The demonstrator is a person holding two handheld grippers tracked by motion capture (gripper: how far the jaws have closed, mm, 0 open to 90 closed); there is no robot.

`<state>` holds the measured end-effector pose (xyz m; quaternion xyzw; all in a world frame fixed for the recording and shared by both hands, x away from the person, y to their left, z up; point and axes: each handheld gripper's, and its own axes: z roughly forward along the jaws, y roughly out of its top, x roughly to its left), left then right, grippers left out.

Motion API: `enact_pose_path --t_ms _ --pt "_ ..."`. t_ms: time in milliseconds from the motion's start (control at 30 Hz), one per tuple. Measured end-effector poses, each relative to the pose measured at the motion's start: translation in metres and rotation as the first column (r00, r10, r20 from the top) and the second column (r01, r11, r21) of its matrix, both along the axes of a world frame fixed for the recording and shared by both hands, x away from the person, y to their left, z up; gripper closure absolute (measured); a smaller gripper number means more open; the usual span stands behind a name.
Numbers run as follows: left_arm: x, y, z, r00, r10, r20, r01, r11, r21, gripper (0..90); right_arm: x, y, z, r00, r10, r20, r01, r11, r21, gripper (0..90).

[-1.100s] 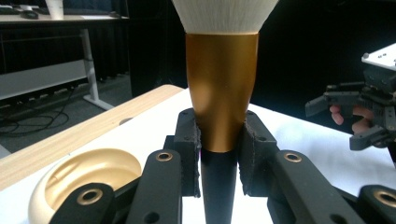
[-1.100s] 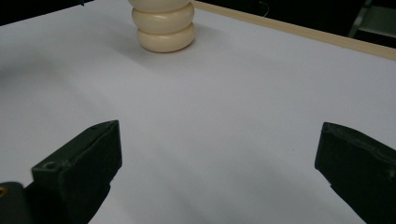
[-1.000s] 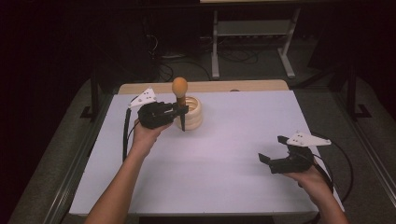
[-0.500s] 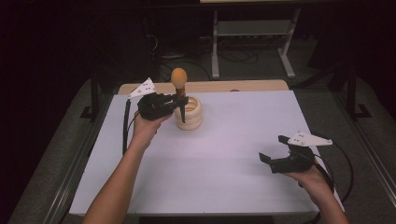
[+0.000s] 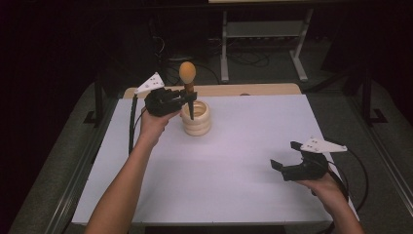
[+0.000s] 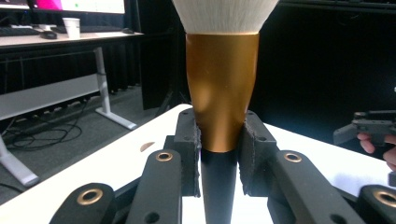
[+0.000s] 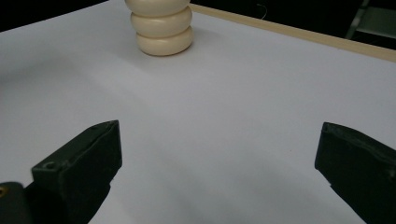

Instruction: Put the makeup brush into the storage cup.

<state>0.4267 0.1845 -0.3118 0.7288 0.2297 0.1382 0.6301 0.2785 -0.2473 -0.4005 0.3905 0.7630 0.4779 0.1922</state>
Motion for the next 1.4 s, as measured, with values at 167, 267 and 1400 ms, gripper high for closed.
enact_pose_path --t_ms 167,267,1400 --pt "0.012 0.001 -0.002 0.9998 0.022 -0.001 -0.022 0.9998 0.004 72.0 0.000 0.000 -0.001 1.0000 0.003 -0.002 -0.003 1.000 -0.001 0.0" --pt "0.019 0.001 -0.005 0.9995 0.033 -0.001 -0.033 0.9994 0.012 72.1 0.000 0.001 -0.001 0.9999 0.002 -0.010 -0.002 1.000 0.000 0.0" --pt "0.045 -0.002 -0.042 0.9904 0.127 -0.054 -0.124 0.9903 0.062 72.0 0.001 0.001 -0.002 0.9998 0.013 -0.016 -0.013 1.000 0.011 0.0"
